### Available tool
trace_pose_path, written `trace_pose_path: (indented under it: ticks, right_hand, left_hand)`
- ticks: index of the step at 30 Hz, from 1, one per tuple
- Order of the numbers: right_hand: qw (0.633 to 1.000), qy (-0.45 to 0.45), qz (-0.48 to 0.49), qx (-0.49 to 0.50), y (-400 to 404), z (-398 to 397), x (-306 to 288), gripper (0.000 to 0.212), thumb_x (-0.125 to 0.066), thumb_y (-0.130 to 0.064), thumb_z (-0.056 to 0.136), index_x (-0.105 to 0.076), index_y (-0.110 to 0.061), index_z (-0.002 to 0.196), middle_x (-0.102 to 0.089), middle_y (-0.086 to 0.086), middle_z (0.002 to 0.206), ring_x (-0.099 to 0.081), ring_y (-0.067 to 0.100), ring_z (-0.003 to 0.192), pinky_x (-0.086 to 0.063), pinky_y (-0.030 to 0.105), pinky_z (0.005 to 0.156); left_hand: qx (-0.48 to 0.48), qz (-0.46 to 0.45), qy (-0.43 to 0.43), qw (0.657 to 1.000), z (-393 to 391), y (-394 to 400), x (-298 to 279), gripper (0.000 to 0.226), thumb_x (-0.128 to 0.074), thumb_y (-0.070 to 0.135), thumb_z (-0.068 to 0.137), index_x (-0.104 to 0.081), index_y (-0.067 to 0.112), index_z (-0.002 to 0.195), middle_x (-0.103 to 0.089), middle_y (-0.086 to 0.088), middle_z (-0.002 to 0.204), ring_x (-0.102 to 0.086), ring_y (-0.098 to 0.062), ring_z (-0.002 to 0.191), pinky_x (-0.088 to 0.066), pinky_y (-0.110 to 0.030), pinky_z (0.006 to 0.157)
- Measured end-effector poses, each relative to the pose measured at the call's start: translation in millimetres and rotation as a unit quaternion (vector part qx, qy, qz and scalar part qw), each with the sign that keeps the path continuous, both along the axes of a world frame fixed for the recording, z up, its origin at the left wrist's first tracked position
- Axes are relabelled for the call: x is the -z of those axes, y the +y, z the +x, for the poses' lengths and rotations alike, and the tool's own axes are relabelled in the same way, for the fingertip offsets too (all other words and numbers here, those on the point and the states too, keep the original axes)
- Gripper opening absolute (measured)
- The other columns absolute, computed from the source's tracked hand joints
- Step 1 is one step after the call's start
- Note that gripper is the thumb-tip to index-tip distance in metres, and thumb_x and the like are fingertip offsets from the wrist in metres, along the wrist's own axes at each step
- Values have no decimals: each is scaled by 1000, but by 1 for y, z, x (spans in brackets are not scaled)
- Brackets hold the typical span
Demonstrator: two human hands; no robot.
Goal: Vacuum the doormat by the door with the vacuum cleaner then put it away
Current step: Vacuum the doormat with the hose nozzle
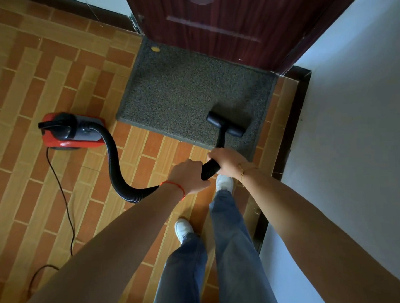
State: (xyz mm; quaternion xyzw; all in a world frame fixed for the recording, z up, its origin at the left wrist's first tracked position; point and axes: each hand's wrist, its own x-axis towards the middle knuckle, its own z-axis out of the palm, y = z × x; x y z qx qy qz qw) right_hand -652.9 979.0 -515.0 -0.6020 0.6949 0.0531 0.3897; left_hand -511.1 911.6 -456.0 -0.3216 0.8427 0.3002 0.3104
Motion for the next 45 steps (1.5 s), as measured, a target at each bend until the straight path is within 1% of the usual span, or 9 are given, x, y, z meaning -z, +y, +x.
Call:
trace_pose_path:
  ticks: [3, 10, 15, 18, 24, 29, 35, 40, 45]
  right_hand:
    - [1000, -2, 1, 12, 18, 33, 0, 13, -57, -21, 90, -48, -17, 81, -57, 0, 86, -62, 22, 81, -47, 31, 73]
    - [1000, 9, 1, 27, 50, 93, -2, 14, -54, -22, 92, -44, -16, 83, -52, 0, 83, -61, 22, 76, -42, 30, 64]
    - [999, 16, -13, 43, 69, 110, 0, 15, -53, -22, 92, -42, -18, 83, -51, -1, 84, -58, 21, 74, -40, 29, 64]
    - [998, 22, -25, 50, 76, 109, 0, 15, -55, -20, 92, -43, -18, 83, -55, 1, 87, -55, 18, 72, -41, 28, 64]
    - [999, 27, -29, 36, 69, 100, 4, 15, -55, -19, 92, -43, -19, 83, -51, -2, 83, -60, 19, 73, -41, 27, 62]
    - [999, 20, -27, 23, 57, 87, -2, 11, -55, -20, 92, -47, -16, 87, -58, 3, 88, -62, 22, 74, -49, 31, 65]
    - [999, 5, -37, 28, 52, 63, -14, 8, -54, -19, 92, -53, -12, 94, -61, 5, 93, -60, 20, 73, -42, 27, 62]
    - [998, 3, -45, 32, 48, 46, -23, 14, -54, -20, 92, -44, -16, 84, -61, 5, 91, -54, 19, 67, -36, 28, 59]
    - [998, -1, -54, 25, 43, 27, -28, 9, -54, -20, 93, -51, -12, 89, -62, 7, 93, -62, 24, 77, -42, 30, 62]
  left_hand:
    - [21, 2, 1, 1000, 32, 14, -4, 23, -61, 37, 81, -53, 16, 90, -58, 0, 77, -58, -19, 65, -44, -26, 54]
    - [56, -15, 6, 998, 89, 38, -8, 24, -61, 38, 82, -54, 18, 92, -56, 0, 78, -57, -17, 63, -47, -27, 54]
    - [79, -26, 11, 996, 102, 52, -11, 25, -60, 37, 83, -55, 17, 97, -55, 1, 77, -57, -17, 64, -48, -27, 56]
    - [78, -28, 13, 996, 102, 59, -11, 25, -60, 37, 84, -54, 17, 97, -55, 1, 77, -56, -17, 64, -47, -27, 56]
    - [74, -40, 17, 996, 96, 56, -8, 25, -60, 38, 82, -50, 18, 93, -57, -1, 80, -57, -19, 65, -44, -28, 55]
    - [63, -44, 14, 997, 87, 47, -11, 24, -59, 39, 82, -46, 20, 90, -55, 0, 78, -56, -18, 63, -46, -28, 54]
    - [69, -54, 12, 996, 63, 40, -23, 28, -59, 41, 82, -51, 19, 99, -54, 1, 78, -55, -16, 63, -46, -28, 55]
    - [63, -66, 14, 996, 43, 34, -33, 26, -59, 39, 83, -53, 19, 98, -48, 6, 69, -48, -12, 55, -39, -25, 50]
    - [56, -75, 15, 996, 26, 33, -37, 25, -58, 39, 82, -52, 19, 97, -47, 7, 68, -46, -11, 55, -36, -24, 49]
